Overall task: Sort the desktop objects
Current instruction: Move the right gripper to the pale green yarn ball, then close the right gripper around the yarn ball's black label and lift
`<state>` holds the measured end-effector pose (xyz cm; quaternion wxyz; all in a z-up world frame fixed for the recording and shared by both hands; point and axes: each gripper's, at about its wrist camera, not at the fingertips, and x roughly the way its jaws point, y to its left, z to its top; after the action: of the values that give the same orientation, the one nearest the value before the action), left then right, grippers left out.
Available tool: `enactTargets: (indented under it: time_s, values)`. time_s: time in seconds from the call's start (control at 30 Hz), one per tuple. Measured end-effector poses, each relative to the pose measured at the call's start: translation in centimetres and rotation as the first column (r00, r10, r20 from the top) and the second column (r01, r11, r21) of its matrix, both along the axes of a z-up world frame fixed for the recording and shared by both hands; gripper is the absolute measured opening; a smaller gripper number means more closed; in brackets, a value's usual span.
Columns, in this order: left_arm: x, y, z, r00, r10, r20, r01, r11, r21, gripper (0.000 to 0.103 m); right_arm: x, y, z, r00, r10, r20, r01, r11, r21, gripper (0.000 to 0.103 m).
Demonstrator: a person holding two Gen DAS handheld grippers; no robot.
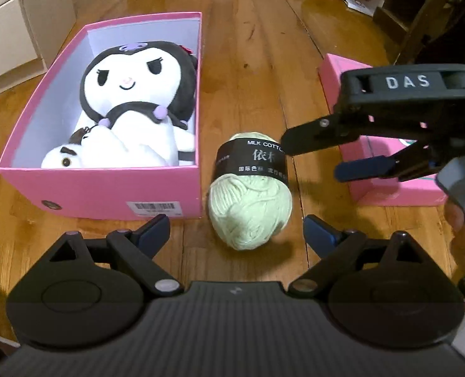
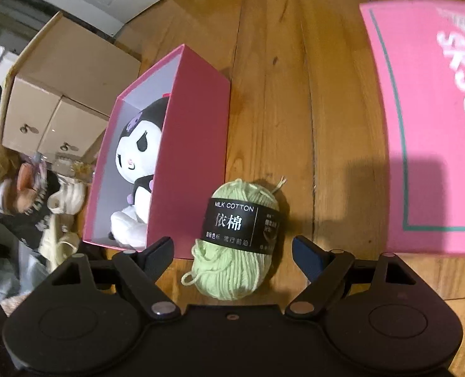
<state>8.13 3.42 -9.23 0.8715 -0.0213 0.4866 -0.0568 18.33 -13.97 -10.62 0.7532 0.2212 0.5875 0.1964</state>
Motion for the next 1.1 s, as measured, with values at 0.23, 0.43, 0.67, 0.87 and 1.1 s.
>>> enactTargets:
  time_s: [0.23, 0.43, 0.67, 0.87, 1.1]
  values:
    - [0.7, -0.2, -0.7, 1.000, 0.021, -0.011, -0.021, 1.000, 0.007, 0.092, 0.2, 0.0, -2.5, 0.997, 0.012, -0.074, -0.007, 0.998, 0.057, 0.087]
    - [0.7, -0.3, -1.6, 1.000, -0.003, -0.023, 0.003, 1.000, 0.006, 0.092, 0.3, 1.3, -3.3, 0.995, 0.060, -0.077, -0.057, 0.998, 0.039, 0.087]
    - [0.5, 1.0, -1.8, 0.999, 0.012, -0.037, -0.010, 0.998, 0.063, 0.092, 0.8, 2.5, -4.7, 0.993, 0.047, -0.105, -0.052, 0.997, -0.048, 0.087]
    - [0.0, 1.5, -1.6, 0.999, -0.029, -0.029, 0.031, 0.997, 0.077, 0.092, 1.3, 4.5, -4.9, 0.992, 0.085, -0.096, -0.092, 0.994, -0.067, 0.087]
    - [0.4, 2.8, -2.1, 0.999, 0.030, -0.041, -0.028, 0.999, 0.039, 0.093, 1.6, 5.4, -5.7, 0.992, 0.073, -0.105, -0.080, 0.995, -0.059, 0.087]
